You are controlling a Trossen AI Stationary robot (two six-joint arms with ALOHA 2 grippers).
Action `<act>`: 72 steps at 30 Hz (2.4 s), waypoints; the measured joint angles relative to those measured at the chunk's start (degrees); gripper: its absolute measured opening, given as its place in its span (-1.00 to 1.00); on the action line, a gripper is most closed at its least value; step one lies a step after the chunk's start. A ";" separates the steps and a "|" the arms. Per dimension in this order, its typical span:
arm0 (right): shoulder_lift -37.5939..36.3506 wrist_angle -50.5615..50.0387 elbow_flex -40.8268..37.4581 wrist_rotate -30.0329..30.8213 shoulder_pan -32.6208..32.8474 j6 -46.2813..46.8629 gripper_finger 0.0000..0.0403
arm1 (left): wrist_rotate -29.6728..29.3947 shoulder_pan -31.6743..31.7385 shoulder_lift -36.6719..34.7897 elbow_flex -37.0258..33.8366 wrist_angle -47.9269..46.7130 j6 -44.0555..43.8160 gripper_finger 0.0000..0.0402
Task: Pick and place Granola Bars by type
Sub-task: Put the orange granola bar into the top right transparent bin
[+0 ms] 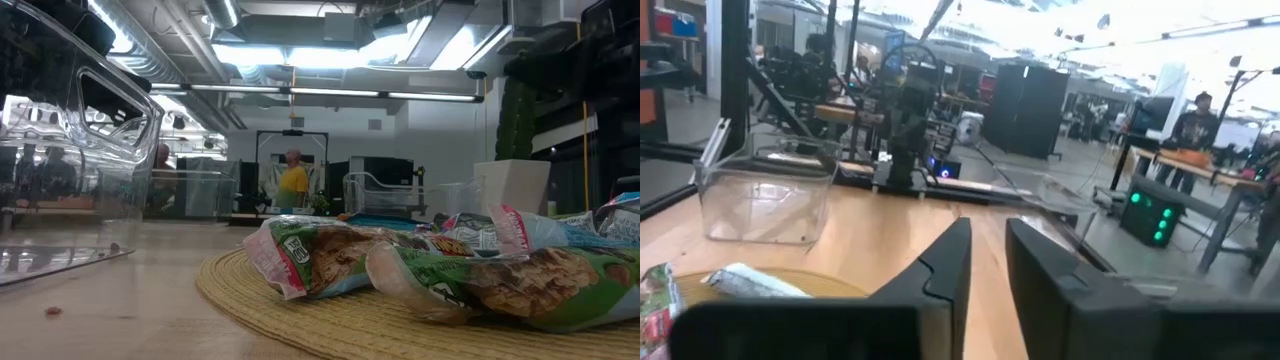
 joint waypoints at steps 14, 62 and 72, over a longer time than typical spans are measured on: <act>14.13 -14.65 12.67 4.93 0.00 15.41 -0.33 | 0.00 0.00 0.01 0.00 0.00 0.00 -0.94; 79.57 -10.70 37.69 -8.75 0.02 -8.54 0.08 | 0.00 0.00 -0.01 0.00 0.01 0.00 -0.96; 87.04 -7.47 43.75 -8.67 -0.47 -15.31 0.10 | 0.00 -0.02 -0.01 -0.01 0.02 0.00 -0.94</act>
